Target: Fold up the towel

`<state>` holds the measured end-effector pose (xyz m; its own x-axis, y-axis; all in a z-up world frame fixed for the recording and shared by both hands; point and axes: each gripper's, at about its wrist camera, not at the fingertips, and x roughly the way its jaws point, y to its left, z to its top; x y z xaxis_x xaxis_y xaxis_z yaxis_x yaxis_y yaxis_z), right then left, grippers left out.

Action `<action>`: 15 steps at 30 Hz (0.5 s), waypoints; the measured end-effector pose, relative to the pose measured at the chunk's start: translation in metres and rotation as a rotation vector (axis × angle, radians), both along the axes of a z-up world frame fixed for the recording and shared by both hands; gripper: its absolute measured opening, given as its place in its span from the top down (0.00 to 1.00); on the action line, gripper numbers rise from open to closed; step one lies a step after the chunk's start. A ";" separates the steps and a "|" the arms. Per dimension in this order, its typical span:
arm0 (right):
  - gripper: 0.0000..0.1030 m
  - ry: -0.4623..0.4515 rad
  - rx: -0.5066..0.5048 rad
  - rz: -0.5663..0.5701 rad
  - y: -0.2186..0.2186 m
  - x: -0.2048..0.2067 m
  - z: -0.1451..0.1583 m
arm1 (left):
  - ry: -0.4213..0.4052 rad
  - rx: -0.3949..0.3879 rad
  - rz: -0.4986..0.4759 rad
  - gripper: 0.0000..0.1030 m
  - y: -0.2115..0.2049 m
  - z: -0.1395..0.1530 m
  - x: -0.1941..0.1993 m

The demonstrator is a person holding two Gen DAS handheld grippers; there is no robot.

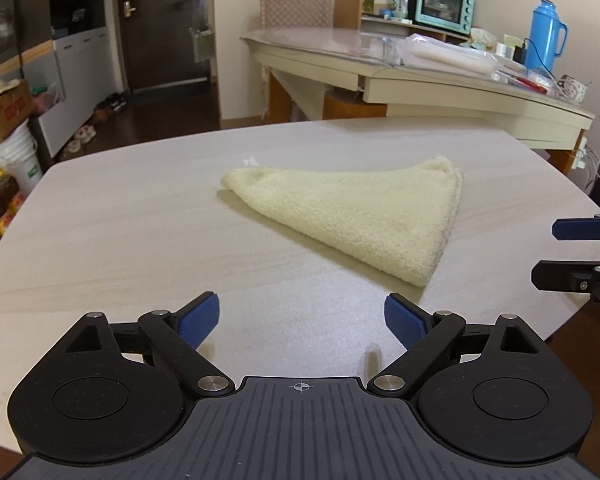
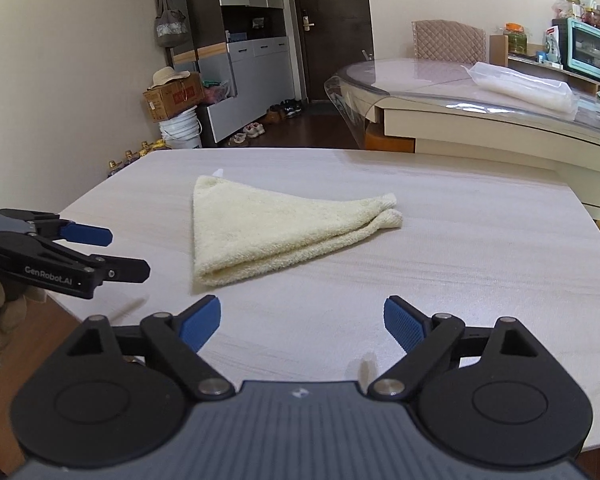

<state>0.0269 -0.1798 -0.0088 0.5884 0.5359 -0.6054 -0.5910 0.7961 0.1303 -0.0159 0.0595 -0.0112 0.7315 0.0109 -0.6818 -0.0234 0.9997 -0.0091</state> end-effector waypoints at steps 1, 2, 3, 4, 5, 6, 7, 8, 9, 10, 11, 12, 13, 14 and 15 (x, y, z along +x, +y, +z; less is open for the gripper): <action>0.12 -0.001 -0.001 0.001 0.000 0.000 0.000 | 0.000 0.001 0.001 0.09 0.000 0.000 -0.001; 0.12 -0.003 -0.003 0.002 0.000 0.000 0.000 | -0.001 0.000 0.001 0.09 -0.001 0.000 -0.001; 0.12 -0.004 -0.005 0.002 0.001 0.001 0.000 | -0.001 -0.001 0.001 0.09 -0.001 0.000 -0.001; 0.12 -0.004 -0.005 0.001 0.001 0.000 0.000 | -0.002 -0.001 0.001 0.09 -0.001 0.001 -0.002; 0.12 -0.004 -0.004 -0.001 0.002 -0.001 0.000 | -0.002 -0.002 0.001 0.09 -0.002 0.001 -0.002; 0.12 -0.004 -0.002 -0.002 0.001 -0.001 0.000 | -0.002 -0.001 0.000 0.09 -0.002 0.001 -0.002; 0.12 -0.004 0.000 -0.003 0.001 0.000 -0.001 | -0.002 -0.001 0.000 0.09 -0.002 0.001 -0.002; 0.12 -0.004 0.001 -0.003 0.001 0.000 -0.001 | -0.001 -0.001 -0.001 0.09 -0.002 0.001 -0.002; 0.12 -0.004 0.001 -0.003 0.001 -0.001 -0.001 | 0.000 0.000 -0.002 0.09 -0.003 0.001 -0.001; 0.12 -0.003 0.002 -0.003 0.001 -0.001 -0.001 | -0.001 -0.001 -0.003 0.09 -0.003 0.001 -0.001; 0.12 -0.003 0.003 -0.003 0.001 -0.001 -0.001 | -0.001 -0.001 -0.004 0.09 -0.004 0.001 0.000; 0.12 -0.003 0.004 -0.002 0.001 0.000 -0.001 | -0.001 -0.002 -0.004 0.09 -0.004 0.001 0.000; 0.12 -0.002 0.005 -0.002 0.001 0.000 -0.001 | -0.002 -0.001 -0.004 0.09 -0.005 0.001 0.001; 0.12 -0.002 0.006 -0.002 0.001 0.000 -0.001 | -0.003 -0.001 -0.004 0.09 -0.005 0.001 0.002; 0.12 -0.002 0.006 -0.003 0.001 0.000 -0.001 | -0.005 -0.002 -0.001 0.09 -0.004 0.002 0.002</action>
<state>0.0268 -0.1789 -0.0102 0.5911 0.5379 -0.6010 -0.5893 0.7968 0.1335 -0.0136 0.0554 -0.0095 0.7348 0.0086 -0.6782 -0.0221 0.9997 -0.0112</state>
